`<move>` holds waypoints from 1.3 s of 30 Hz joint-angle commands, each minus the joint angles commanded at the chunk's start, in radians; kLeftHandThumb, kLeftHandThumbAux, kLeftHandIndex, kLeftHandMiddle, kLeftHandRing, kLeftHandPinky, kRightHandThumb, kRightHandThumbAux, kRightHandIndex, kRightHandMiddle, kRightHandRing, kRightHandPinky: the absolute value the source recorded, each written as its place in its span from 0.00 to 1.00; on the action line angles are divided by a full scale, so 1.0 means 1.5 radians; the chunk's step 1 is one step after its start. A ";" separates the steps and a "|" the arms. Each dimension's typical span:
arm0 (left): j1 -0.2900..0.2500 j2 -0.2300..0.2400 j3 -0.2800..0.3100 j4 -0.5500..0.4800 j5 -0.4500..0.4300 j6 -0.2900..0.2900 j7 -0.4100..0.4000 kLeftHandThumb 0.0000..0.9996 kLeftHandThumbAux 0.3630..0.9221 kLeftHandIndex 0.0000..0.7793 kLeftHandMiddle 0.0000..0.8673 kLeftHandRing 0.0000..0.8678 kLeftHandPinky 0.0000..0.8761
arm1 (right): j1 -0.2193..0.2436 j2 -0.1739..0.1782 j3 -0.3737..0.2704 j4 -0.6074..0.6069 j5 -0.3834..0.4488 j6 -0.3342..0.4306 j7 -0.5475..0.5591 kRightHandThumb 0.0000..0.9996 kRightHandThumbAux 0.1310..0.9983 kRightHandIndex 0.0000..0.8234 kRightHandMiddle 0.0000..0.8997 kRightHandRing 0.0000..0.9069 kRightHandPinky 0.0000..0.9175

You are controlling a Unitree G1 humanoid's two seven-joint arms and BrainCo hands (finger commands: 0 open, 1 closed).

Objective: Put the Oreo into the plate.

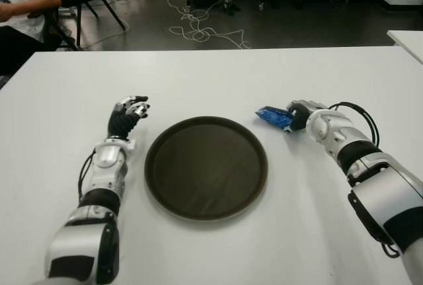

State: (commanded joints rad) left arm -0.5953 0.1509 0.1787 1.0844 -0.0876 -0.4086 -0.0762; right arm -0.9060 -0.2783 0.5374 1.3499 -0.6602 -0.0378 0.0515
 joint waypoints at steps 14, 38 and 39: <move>0.000 -0.001 0.006 0.000 -0.007 0.000 -0.008 0.68 0.64 0.51 0.32 0.33 0.36 | 0.004 0.003 -0.014 -0.002 0.010 -0.009 -0.038 0.68 0.70 0.52 0.69 0.66 0.62; -0.004 0.003 0.008 0.008 -0.006 0.002 -0.006 0.68 0.64 0.51 0.33 0.33 0.35 | 0.008 0.003 -0.059 -0.048 0.023 -0.076 -0.214 0.68 0.70 0.52 0.72 0.71 0.69; -0.004 0.003 0.008 0.008 -0.006 0.003 -0.007 0.68 0.64 0.51 0.32 0.33 0.35 | 0.008 0.003 -0.061 -0.052 0.024 -0.078 -0.216 0.68 0.70 0.52 0.73 0.72 0.69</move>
State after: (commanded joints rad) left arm -0.6013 0.1559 0.1913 1.0966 -0.0973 -0.4048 -0.0862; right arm -0.8940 -0.2740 0.4462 1.2725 -0.6248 -0.1553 -0.2723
